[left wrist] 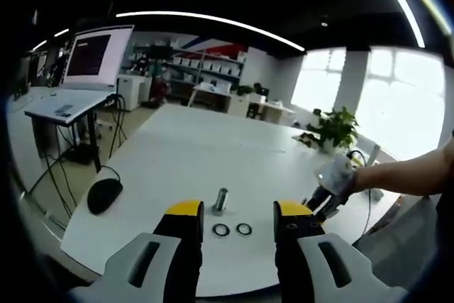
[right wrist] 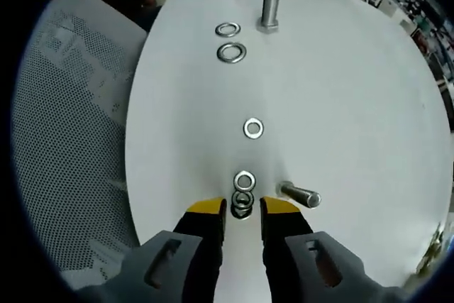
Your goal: Place the washer onto the threaded stud by aligning its center hole with the stud, sliding it down to the base, and recovering from edge contact or off-axis alignment until the washer reaches the visible bottom stop.
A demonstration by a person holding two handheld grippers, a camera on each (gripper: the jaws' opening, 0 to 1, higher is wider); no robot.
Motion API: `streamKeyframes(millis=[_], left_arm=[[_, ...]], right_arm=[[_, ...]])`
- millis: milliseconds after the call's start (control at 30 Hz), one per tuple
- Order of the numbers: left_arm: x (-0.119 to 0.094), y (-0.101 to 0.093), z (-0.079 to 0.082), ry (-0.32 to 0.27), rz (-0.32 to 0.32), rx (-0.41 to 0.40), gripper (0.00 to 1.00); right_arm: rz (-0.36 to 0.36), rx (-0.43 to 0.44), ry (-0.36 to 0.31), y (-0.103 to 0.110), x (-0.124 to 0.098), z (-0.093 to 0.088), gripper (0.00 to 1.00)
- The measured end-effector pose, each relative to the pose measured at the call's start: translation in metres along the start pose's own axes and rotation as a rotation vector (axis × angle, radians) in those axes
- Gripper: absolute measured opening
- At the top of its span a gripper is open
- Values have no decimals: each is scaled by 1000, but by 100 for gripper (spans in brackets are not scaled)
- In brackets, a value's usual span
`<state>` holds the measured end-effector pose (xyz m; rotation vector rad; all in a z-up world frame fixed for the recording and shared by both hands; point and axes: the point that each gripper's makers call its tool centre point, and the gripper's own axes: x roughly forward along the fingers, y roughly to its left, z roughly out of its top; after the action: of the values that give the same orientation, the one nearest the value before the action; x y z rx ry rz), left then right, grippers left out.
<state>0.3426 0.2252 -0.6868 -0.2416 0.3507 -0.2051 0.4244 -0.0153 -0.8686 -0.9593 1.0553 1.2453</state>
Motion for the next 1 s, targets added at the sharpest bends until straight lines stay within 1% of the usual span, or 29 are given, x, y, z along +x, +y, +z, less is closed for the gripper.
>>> streamKeyframes(millis=[100,233,300,433,467,500,567,667,733,833,933,1000], left_arm=[[0,0,0,1,0,0,37],[0,1,0,2,1,-1,37],[0,1,0,2,1,-1,37],[0,1,0,0,0,-1,37],[0,1,0,0,1,-1,37],[0,1,0,-2,1,-2,37],[0,1,0,-3,1,-2,37],[0,1,0,-4,1,-2,37],[0,1,0,-4,0,-2,37],[0,2,1,-6,1,-2,37],[0,2,1,-11,3,-6,37],[0,2,2,-11,3,-6,37]], right_arm=[[-3,-25,3,2,0,1,21],[-5,-13,-8,2,0,4,20],[-8,-16,-9,2,1,5,16],[-8,-30,-3,2,1,4,15],[-7,-66,4,2,0,4,15],[-8,-71,6,2,0,4,15],[-11,-46,11,2,0,4,15],[-10,-51,7,1,0,4,14],[-18,-33,1,0,0,4,14],[-27,-42,22,-1,-2,1,13],[-28,-21,-5,-3,-6,5,13],[-31,-9,-8,-5,-9,6,13]])
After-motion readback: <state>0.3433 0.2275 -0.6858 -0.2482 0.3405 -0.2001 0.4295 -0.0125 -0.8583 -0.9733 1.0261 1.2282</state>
